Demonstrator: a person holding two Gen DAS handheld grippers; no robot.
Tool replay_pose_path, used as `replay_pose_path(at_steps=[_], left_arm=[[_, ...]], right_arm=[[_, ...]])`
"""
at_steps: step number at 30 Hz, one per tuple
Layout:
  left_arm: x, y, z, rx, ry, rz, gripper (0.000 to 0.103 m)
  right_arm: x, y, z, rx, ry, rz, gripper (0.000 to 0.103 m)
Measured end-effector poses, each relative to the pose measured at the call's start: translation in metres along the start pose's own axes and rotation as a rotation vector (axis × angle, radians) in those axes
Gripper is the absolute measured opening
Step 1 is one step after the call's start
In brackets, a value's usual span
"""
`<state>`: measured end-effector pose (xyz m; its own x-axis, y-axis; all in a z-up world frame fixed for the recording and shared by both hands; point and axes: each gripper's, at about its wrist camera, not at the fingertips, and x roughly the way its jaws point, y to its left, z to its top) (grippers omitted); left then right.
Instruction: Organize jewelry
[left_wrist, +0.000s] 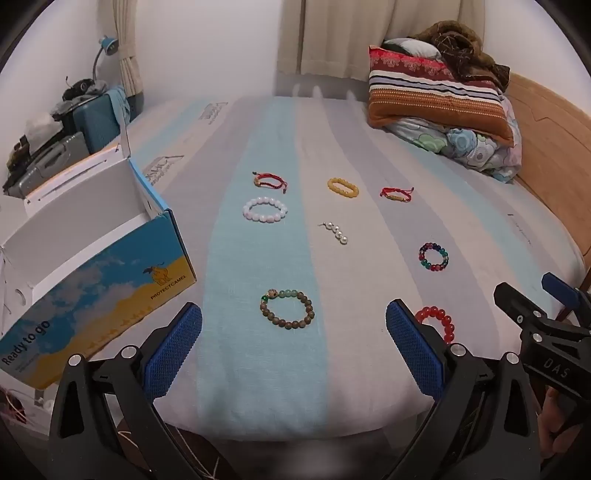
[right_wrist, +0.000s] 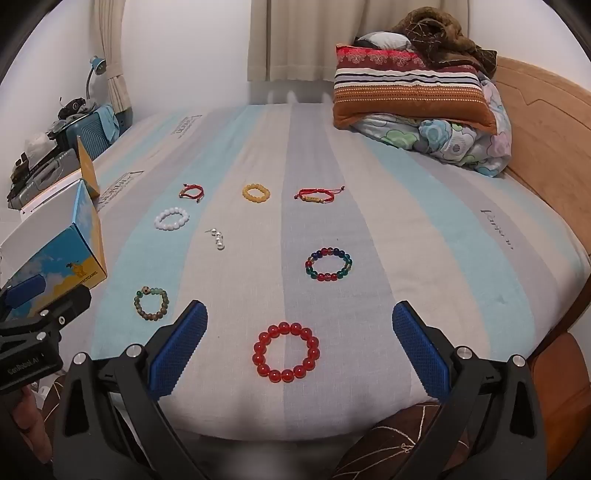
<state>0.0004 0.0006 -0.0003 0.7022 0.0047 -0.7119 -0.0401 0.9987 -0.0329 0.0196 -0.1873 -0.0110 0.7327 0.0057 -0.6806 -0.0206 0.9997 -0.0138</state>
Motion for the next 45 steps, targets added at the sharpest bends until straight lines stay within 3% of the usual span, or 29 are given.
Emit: replay_pose_path(at_steps=[45], left_arm=[[0.005,-0.002,-0.006,0.001,0.019,-0.013,0.097]], right_arm=[[-0.008,0.008,0.004,0.000,-0.041,0.007,0.097]])
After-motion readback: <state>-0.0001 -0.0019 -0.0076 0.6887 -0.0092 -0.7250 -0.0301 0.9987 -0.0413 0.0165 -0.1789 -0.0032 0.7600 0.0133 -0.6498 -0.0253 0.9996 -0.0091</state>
